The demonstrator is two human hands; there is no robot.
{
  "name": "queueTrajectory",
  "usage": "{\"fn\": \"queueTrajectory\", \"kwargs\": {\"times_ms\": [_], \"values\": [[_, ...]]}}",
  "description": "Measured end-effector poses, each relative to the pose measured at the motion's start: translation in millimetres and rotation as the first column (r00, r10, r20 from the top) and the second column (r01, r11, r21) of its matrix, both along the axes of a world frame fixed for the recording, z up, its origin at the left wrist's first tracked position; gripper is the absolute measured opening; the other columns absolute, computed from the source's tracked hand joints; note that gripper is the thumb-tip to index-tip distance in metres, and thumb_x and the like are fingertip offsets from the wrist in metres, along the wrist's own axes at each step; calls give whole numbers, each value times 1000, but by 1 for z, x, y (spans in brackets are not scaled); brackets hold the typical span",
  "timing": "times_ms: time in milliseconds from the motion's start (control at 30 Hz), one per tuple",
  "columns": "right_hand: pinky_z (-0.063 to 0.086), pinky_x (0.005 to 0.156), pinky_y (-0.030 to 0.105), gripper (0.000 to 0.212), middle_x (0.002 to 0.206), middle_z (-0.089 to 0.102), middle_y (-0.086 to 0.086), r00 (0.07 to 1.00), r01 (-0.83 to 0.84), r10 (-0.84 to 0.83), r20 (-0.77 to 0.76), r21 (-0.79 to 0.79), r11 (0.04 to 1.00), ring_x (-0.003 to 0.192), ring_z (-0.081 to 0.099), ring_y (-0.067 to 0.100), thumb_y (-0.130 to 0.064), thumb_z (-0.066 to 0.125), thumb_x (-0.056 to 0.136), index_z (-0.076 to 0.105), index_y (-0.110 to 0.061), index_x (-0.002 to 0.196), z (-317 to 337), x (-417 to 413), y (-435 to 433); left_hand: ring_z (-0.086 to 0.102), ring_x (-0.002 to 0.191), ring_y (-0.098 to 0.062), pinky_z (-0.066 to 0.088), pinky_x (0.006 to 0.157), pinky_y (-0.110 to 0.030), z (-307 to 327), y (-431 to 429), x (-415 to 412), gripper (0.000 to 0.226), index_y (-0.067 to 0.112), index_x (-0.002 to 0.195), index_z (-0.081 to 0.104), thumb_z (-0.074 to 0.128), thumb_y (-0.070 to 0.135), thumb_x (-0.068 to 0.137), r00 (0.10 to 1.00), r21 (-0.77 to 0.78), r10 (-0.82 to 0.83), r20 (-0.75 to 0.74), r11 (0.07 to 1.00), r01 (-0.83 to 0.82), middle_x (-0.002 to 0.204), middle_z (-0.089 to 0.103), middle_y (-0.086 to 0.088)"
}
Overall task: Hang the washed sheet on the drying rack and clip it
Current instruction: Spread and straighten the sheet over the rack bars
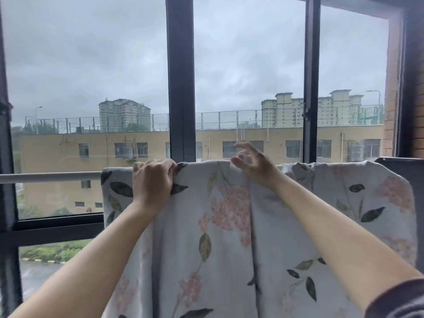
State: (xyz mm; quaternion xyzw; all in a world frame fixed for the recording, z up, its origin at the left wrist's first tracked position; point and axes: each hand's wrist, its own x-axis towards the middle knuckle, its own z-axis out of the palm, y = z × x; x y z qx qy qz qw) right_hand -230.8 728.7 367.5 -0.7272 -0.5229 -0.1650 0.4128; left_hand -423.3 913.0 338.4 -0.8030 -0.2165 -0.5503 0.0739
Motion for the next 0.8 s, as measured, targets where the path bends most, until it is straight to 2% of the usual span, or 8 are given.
{"fn": "queueTrajectory", "kwargs": {"times_ms": [67,167,267,400,533,667,733,800], "values": [[52,84,38,40,102,67,-8,997,-32,36,62,-63,998,91,60,10,-59,52,86,62,-31,113,0,-1,6,64,72,-27,41,81,-39,8,-7,3,16,15,87,71,57,20,93,997,-63,-18,69,998,23,77,71,-5],[51,75,35,17,80,71,-4,993,-29,26,115,22,999,80,63,15,-30,60,90,71,-22,79,2,6,14,65,73,-29,44,79,-38,19,-24,13,14,13,86,71,58,16,91,988,-48,-62,144,996,70,79,72,-7],[47,69,30,20,77,69,5,992,47,-63,111,137,989,76,61,19,-13,56,91,69,-5,78,5,11,19,63,73,-27,39,79,-34,26,-43,35,17,14,84,70,56,18,93,984,7,-107,140,994,107,79,71,-4],[41,72,24,23,87,64,6,974,131,-39,-223,414,901,84,56,18,-9,46,97,67,0,95,11,24,11,61,76,-26,38,83,-35,29,-47,54,25,15,83,67,47,24,96,986,-31,-163,32,986,164,80,70,-3],[42,81,33,27,83,60,3,898,205,18,-440,454,867,80,53,17,-21,44,100,65,-8,90,13,38,6,61,83,-24,37,82,-37,12,-29,36,26,15,82,63,45,27,95,995,6,-80,55,997,79,88,68,-2],[37,69,29,30,67,53,0,966,119,-31,-258,330,937,67,48,15,-19,44,99,58,-14,73,16,26,4,53,97,-28,37,85,-44,-13,-19,8,12,11,92,59,53,22,89,985,-8,92,144,996,-92,100,58,-8],[37,67,30,30,65,51,-4,994,47,-23,-108,228,973,66,49,15,-23,44,99,51,-19,70,15,15,4,49,101,-31,39,86,-45,-20,-17,-7,22,10,100,53,58,27,87,965,-149,165,206,980,-135,105,51,-11],[44,73,30,22,79,61,-5,998,-59,60,-6,75,995,78,57,14,-35,46,98,56,-21,85,11,4,8,48,102,-33,41,83,-44,-24,-19,-21,36,8,106,45,62,33,86,950,-337,149,274,940,-50,109,48,-14]]}}
